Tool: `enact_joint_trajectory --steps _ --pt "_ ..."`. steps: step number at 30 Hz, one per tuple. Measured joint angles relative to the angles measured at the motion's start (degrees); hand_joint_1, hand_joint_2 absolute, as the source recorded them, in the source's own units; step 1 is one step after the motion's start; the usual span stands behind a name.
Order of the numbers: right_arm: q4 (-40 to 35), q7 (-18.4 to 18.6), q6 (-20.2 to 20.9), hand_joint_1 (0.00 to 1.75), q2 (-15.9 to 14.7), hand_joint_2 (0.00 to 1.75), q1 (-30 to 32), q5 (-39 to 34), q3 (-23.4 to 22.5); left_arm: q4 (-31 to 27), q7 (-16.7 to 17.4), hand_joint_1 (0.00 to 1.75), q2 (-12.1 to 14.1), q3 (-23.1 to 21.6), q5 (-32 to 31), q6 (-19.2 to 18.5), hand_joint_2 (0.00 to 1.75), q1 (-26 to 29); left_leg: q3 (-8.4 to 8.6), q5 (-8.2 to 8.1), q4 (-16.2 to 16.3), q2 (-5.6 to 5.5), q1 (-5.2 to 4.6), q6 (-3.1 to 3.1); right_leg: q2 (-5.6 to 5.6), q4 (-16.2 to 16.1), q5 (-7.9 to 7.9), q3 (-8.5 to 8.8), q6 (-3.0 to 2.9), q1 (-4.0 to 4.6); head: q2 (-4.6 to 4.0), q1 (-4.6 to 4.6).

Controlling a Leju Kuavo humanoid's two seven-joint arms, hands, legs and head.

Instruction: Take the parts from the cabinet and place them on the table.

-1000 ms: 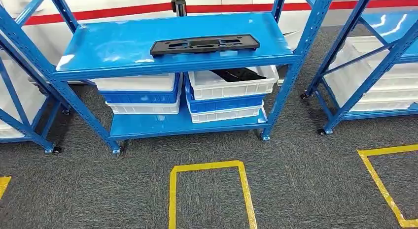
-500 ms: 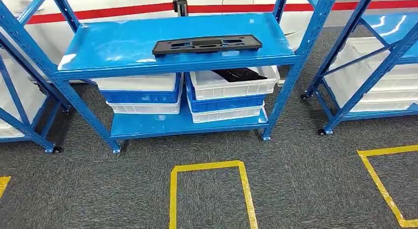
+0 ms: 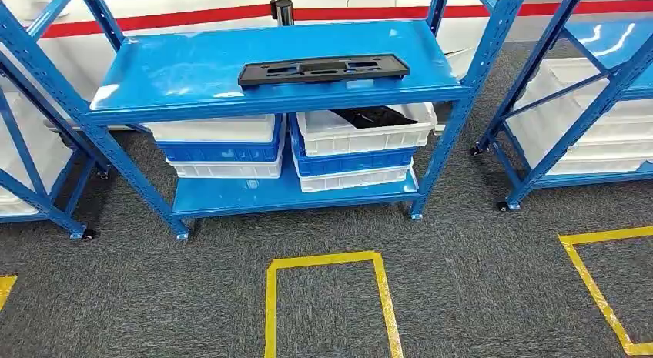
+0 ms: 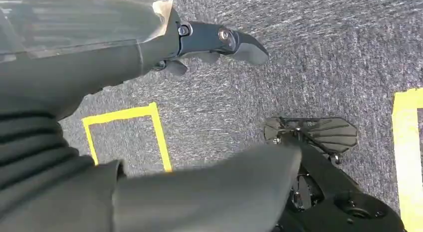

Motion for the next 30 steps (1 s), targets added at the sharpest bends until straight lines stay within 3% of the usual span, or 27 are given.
enact_joint_trajectory --steps 6,7,9,10,12,13,25,26,28,29,30 --pt "-0.9 -0.83 0.79 0.0 -0.35 1.75 1.06 -5.19 2.25 -0.94 0.65 0.0 0.59 -2.14 2.53 -0.41 0.0 0.86 0.0 0.0 0.0 0.0 0.0 0.0 0.0 0.0 0.0 -0.04 0.0 0.01 0.0 0.0" --pt "-0.98 -0.83 0.81 0.0 -0.39 0.0 1.1 -5.26 2.45 -1.0 0.66 0.0 0.63 -2.29 2.53 -0.41 0.0 0.89 0.0 0.0 0.0 0.0 0.0 0.0 0.0 0.0 0.0 -0.04 0.0 0.01 0.0 0.0" --pt "-1.14 -0.83 0.81 0.0 -0.44 0.0 1.23 -5.35 2.64 -1.14 0.7 0.0 0.68 -2.66 2.58 -0.41 0.0 0.92 0.01 0.0 0.0 0.0 -0.01 0.0 0.0 0.0 0.0 -0.03 0.0 0.0 0.0 0.0" --pt "-1.22 -0.83 0.81 0.0 -0.46 1.75 1.28 -5.37 2.75 -1.16 0.72 0.0 0.72 -2.82 2.58 -0.41 0.0 0.93 0.0 0.0 0.0 0.0 -0.01 0.0 0.0 0.0 0.0 -0.03 0.0 0.0 0.0 0.0" --pt "-1.31 -0.83 0.81 0.0 -0.48 1.75 1.3 -5.39 2.99 -1.2 0.74 0.0 0.72 -2.84 2.58 -0.44 0.0 0.98 0.01 0.0 0.01 0.0 -0.01 0.0 0.0 0.0 0.0 -0.03 0.0 0.0 0.0 0.0" --pt "-1.33 -0.83 0.81 0.0 -0.48 0.0 1.32 -5.39 3.01 -1.24 0.74 0.0 0.72 -2.86 2.6 -0.41 0.0 0.98 0.01 0.0 0.01 0.0 -0.01 0.0 0.0 0.0 0.0 -0.03 0.0 0.0 0.0 0.0" --pt "-1.59 -0.83 0.81 0.0 -0.55 0.0 1.5 -5.52 3.52 -1.53 0.74 0.0 0.74 -2.99 2.58 -0.41 0.0 1.19 0.01 0.0 0.01 0.0 -0.01 0.0 0.0 0.0 0.0 -0.03 0.0 0.0 0.0 0.0" --pt "-1.62 -0.83 0.81 0.0 -0.55 0.0 1.51 -5.52 3.54 -1.55 0.74 0.0 0.74 -3.08 2.6 -0.41 1.75 1.2 0.01 0.0 0.0 0.0 -0.01 0.0 0.0 0.0 0.0 -0.03 0.0 0.0 0.0 0.0" --pt "-1.66 -0.83 0.81 0.0 -0.55 0.0 1.54 -5.52 3.54 -1.57 0.74 0.0 0.74 -3.15 2.6 -0.41 1.75 1.2 0.01 0.0 0.0 0.0 -0.01 0.0 0.0 0.0 0.0 -0.03 0.0 0.0 0.0 0.0" --pt "-1.68 -0.83 0.81 0.0 -0.55 0.0 1.54 -5.52 3.56 -1.59 0.74 0.0 0.74 -3.19 2.6 -0.41 0.0 1.2 0.01 0.0 0.0 0.0 -0.01 0.0 0.0 0.0 0.0 -0.03 0.0 0.0 0.0 0.0" --pt "-1.68 -0.83 0.81 0.0 -0.55 0.0 1.55 -5.5 3.56 -1.59 0.74 0.0 0.76 -3.21 2.58 -0.41 0.0 1.2 0.01 0.0 0.01 0.0 -0.01 0.0 0.0 0.0 0.0 -0.03 0.0 0.0 0.0 0.0"
